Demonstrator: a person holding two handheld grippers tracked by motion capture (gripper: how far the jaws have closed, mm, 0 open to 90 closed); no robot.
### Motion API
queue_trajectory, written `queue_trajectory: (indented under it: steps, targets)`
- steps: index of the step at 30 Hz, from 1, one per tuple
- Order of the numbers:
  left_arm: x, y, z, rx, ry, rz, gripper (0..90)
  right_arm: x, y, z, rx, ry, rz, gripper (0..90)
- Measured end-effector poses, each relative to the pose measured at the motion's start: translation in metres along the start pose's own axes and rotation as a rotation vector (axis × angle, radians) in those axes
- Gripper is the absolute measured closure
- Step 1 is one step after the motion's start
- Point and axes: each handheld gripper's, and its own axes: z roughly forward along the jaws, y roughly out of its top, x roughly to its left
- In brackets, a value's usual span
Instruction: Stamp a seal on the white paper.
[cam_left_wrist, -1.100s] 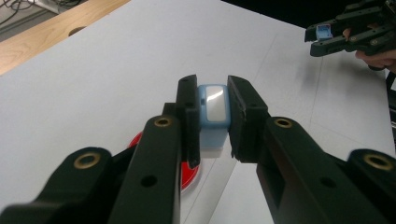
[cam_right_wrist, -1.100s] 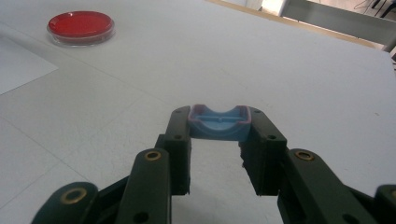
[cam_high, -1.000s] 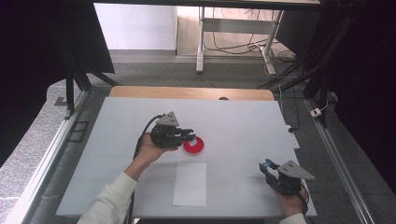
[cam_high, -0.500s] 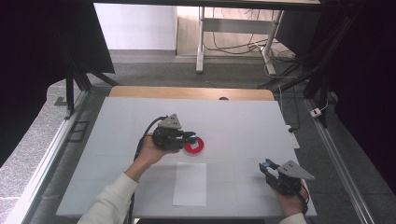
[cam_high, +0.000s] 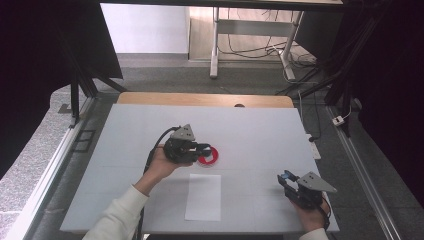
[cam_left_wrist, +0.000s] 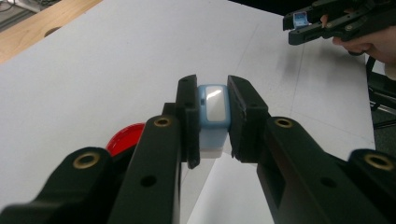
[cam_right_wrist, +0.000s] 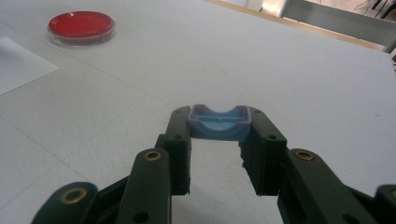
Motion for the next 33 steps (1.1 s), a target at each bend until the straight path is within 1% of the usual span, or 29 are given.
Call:
queue_trajectory:
  steps: [5,13,18,33]
  targets:
    - [-0.005,-0.001,-0.001,0.004,-0.004,0.011,74.6,0.000,0.000,0.000,0.000,0.000,0.000,64.2]
    - [-0.010,-0.004,0.001,0.016,-0.010,0.020,74.6,0.000,0.000,0.001,-0.003,0.004,0.000,64.2]
    - [-0.015,-0.008,-0.002,0.009,-0.015,0.018,74.6,0.001,0.000,0.001,-0.001,0.005,0.001,64.2]
    - [-0.025,-0.014,-0.003,0.016,-0.039,0.025,74.5,0.001,0.000,0.001,0.002,0.004,0.002,64.2]
